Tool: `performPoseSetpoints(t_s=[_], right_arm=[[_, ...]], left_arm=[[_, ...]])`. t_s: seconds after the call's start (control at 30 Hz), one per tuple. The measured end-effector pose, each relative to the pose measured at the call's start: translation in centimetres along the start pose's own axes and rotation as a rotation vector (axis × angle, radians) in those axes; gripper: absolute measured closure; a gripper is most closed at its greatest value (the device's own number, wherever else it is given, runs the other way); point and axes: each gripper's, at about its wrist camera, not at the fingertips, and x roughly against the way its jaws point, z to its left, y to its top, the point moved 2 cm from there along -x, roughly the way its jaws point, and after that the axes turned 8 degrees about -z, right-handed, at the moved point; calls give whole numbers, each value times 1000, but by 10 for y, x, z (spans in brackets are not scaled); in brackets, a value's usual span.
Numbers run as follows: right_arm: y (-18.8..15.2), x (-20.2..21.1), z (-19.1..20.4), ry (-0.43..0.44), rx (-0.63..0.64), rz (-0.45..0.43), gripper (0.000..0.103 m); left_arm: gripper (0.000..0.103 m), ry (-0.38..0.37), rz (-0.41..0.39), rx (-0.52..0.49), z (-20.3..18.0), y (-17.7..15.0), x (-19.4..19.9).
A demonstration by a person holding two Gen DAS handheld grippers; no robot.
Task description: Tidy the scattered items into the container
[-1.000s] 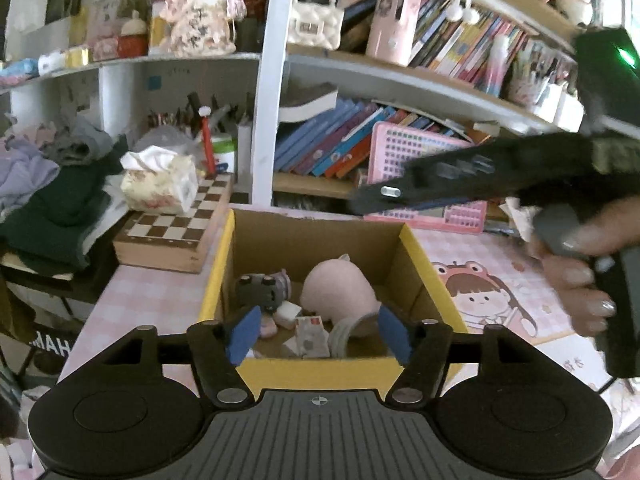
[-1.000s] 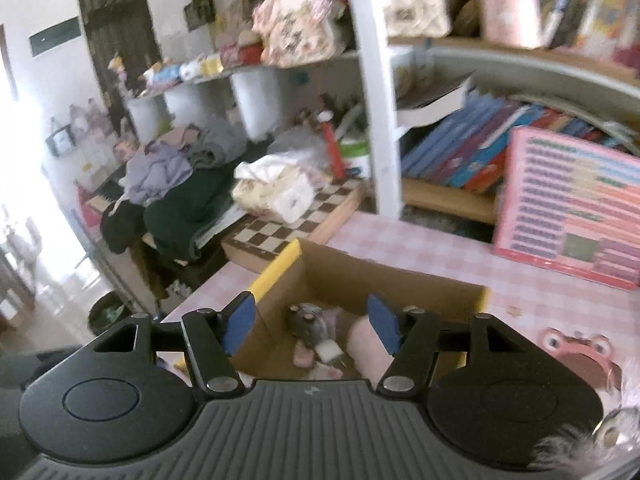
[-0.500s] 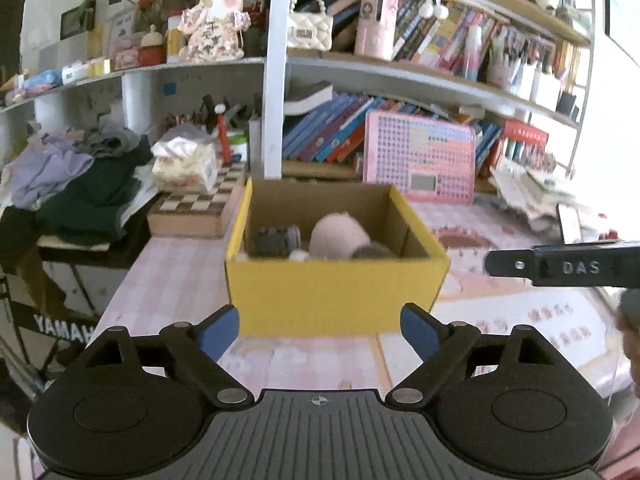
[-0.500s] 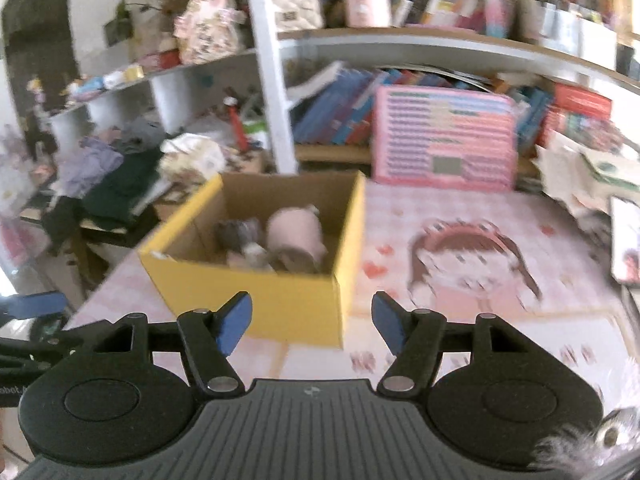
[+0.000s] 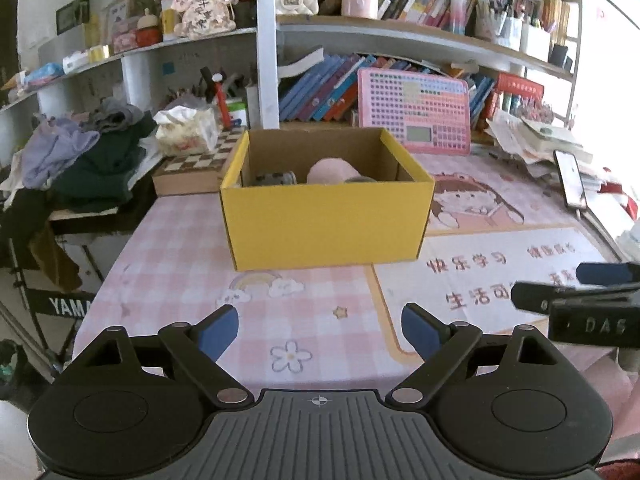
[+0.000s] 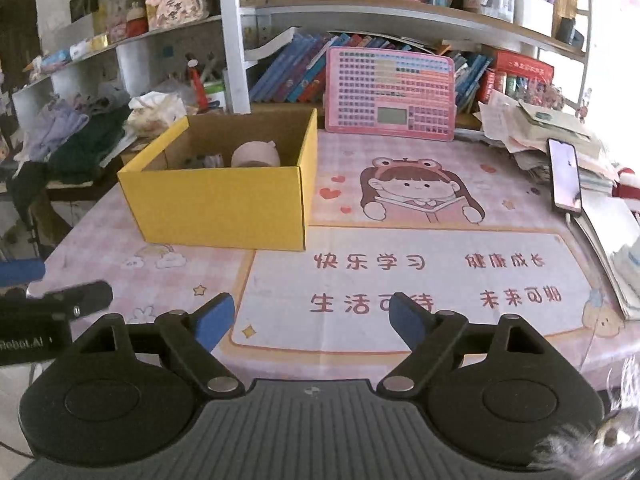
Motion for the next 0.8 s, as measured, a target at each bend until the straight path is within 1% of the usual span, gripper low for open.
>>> performPoseSetpoints(t_s=[0.07,0.13,0.23,0.37,0.7,0.8], right_arm=[[-1,3,0,-1,-4,1,19],[-2,3,1,4,5,1,19],[-5,7,3,15,28,3,19],[-8,10,4,29,44,10,17],[-14,12,-2,37,37,36,13],[-16,12,-4,30,35,46,8]], left_arm=[[10,11,3,-7,-1,-1,2],[5,23,0,-4,0,-2,5],[4,34,-12,-2,-1,-2,10],[0,30,-5,-14,-5,-3,10],[0,0,56,0,-14,-10,3],[0,0,64,1,-17,-11,4]])
